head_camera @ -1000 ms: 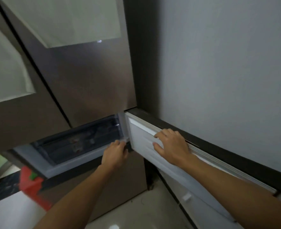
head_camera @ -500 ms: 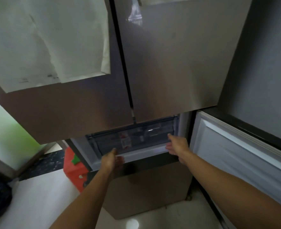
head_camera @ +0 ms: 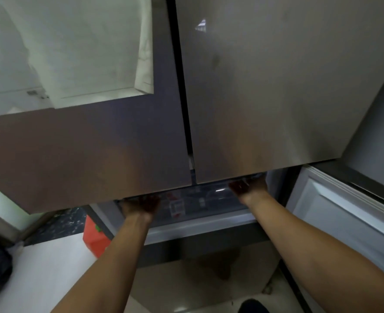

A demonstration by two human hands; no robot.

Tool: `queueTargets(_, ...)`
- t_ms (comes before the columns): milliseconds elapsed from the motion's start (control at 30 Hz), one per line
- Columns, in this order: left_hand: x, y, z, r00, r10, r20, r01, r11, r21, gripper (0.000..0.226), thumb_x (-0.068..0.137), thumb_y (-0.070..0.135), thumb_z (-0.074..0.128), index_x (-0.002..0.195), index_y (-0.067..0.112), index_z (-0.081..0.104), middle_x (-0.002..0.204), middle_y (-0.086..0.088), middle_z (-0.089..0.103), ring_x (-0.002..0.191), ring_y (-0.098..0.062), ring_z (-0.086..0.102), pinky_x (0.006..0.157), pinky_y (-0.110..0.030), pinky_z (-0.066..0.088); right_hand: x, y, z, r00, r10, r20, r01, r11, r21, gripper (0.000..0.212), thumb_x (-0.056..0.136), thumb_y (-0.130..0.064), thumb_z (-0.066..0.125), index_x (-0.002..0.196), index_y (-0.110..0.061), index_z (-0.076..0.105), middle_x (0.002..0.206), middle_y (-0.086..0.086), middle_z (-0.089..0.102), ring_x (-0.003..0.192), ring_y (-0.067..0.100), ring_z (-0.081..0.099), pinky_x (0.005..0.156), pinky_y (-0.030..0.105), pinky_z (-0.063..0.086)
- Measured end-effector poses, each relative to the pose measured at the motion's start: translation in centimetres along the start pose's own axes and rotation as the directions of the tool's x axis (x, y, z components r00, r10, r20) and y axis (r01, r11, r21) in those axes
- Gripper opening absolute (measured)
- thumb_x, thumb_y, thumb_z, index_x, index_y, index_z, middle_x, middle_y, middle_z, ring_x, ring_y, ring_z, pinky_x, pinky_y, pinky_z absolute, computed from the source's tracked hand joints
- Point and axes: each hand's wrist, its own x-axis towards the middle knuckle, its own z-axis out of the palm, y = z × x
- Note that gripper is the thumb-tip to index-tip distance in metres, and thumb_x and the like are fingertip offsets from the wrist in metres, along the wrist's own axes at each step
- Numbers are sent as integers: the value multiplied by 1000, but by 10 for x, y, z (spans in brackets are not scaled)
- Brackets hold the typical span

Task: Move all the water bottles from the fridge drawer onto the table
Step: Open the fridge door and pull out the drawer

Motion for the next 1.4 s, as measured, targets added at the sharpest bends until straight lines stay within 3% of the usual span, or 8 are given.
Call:
queueTargets(67, -1, -2, 6, 1000, -1, 11, 2, 997, -78, 43, 96, 44, 37, 128, 23, 56, 115, -4, 60, 89, -24, 60, 81, -32, 50, -4, -1, 4, 999, 36, -12, -36, 999, 31, 41, 98, -46, 36, 71, -20, 53, 47, 3, 58, 48, 20, 58, 51, 26, 47)
queueTargets(200, -6, -2, 8, 1000, -14, -26, 11, 994, -111, 46, 93, 44, 42, 131, 21, 56, 132, -2, 58, 118, -24, 56, 102, -36, 45, -5, -6, 4, 998, 58, 11, -59, 997, 58, 62, 99, -33, 32, 47, -16, 61, 42, 5, 55, 37, 18, 56, 46, 26, 49)
queueTargets(333, -15, -1, -4, 996, 1, -92, -7, 998, -62, 54, 97, 50, 27, 135, 14, 44, 110, -11, 56, 95, -27, 55, 81, -35, 45, -14, -5, 0, 994, 55, -95, -53, 998, 29, 41, 98, -45, 41, 86, -14, 64, 77, 12, 67, 76, 26, 63, 84, 41, 51)
queueTargets(433, -29, -1, -12, 985, -35, -167, 27, 999, -46, 47, 98, 49, 26, 105, 13, 55, 94, -10, 55, 75, -23, 51, 67, -33, 45, -30, -5, -8, 983, 80, -168, -88, 995, -41, 44, 96, -52, 40, 101, -11, 56, 104, 16, 62, 97, 31, 61, 101, 47, 41)
queueTargets(567, -57, 0, -23, 972, -53, -228, 70, 995, 66, 70, 98, 55, 17, 145, 5, 31, 147, -20, 36, 132, -38, 40, 109, -52, 33, -63, -7, -21, 970, 102, -222, -116, 992, -49, 45, 99, -52, 33, 98, -11, 50, 111, 19, 61, 102, 32, 62, 100, 47, 45)
queueTargets(700, -88, 1, -35, 955, -67, -289, 105, 987, 120, 73, 99, 51, 11, 148, -4, 11, 153, -28, 22, 140, -44, 24, 115, -56, 20, -87, -5, -37, 956, 85, -281, -108, 992, -67, 42, 101, -46, 29, 80, -13, 45, 98, 16, 57, 83, 28, 60, 83, 43, 49)
queueTargets(1267, -149, -8, -65, 894, -19, -449, 104, 981, 166, 63, 100, 48, 16, 139, 4, 37, 112, -23, 57, 107, -38, 61, 89, -51, 49, -149, 6, -78, 929, 33, -369, -62, 996, -66, 43, 101, -43, 26, 80, -12, 47, 80, 15, 58, 70, 25, 58, 92, 43, 50)
queueTargets(1400, -160, -19, -69, 869, 8, -494, 39, 996, 84, 48, 99, 47, 26, 119, 16, 56, 109, -11, 66, 95, -34, 65, 86, -54, 53, -156, 6, -94, 921, 53, -386, -82, 995, -60, 53, 100, -52, 19, 108, -10, 52, 79, 16, 58, 70, 25, 58, 103, 47, 42)
